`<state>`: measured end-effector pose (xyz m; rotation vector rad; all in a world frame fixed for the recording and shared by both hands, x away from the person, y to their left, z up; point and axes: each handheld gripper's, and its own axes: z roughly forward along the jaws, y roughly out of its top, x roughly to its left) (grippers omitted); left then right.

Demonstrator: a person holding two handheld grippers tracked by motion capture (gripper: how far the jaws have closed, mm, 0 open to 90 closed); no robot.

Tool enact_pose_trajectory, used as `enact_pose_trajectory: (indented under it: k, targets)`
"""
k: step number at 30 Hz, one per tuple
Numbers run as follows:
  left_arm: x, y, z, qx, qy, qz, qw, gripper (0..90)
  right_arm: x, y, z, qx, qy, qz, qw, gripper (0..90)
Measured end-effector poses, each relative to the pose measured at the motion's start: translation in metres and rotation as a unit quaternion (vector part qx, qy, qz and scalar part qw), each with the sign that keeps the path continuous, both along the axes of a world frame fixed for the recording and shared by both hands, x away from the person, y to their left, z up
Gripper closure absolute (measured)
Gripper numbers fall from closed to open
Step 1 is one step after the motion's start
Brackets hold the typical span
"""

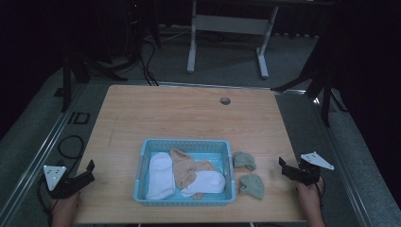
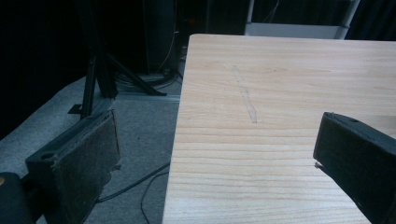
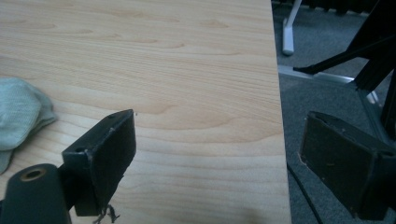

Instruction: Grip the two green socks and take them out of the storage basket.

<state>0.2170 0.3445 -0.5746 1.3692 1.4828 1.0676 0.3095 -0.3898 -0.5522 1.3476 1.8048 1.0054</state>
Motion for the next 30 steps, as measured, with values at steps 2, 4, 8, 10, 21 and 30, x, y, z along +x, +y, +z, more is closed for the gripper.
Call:
enact_pose_trajectory:
  k: [2,4,8,10,21,30]
  targets:
    - [0.0,0.0,0.0,-0.001,0.0,0.0,1.0,0.7,-0.004,0.0,-0.001,-0.002,-0.007,0.001,1.0,10.5]
    - [0.0,0.0,0.0,-0.002,0.001,0.0,1.0,0.7,-0.008,-0.002,-0.001,-0.003,-0.019,-0.004,0.9998,10.5]
    - [0.0,0.0,0.0,-0.002,0.0,0.0,1.0,0.7,-0.015,-0.006,-0.002,0.011,-0.029,-0.025,0.9992,10.5]
    - [0.0,0.0,0.0,-0.002,0.001,-0.001,1.0,0.7,-0.017,-0.007,-0.004,0.007,-0.033,-0.031,0.999,10.5]
    - [0.0,0.0,0.0,-0.001,0.001,-0.001,1.0,0.7,-0.019,-0.012,-0.009,0.005,-0.06,-0.061,0.9963,10.5]
    - [0.0,0.0,0.0,-0.002,0.0,-0.001,1.0,0.7,-0.015,-0.01,-0.009,0.0,-0.051,-0.056,0.9971,10.6]
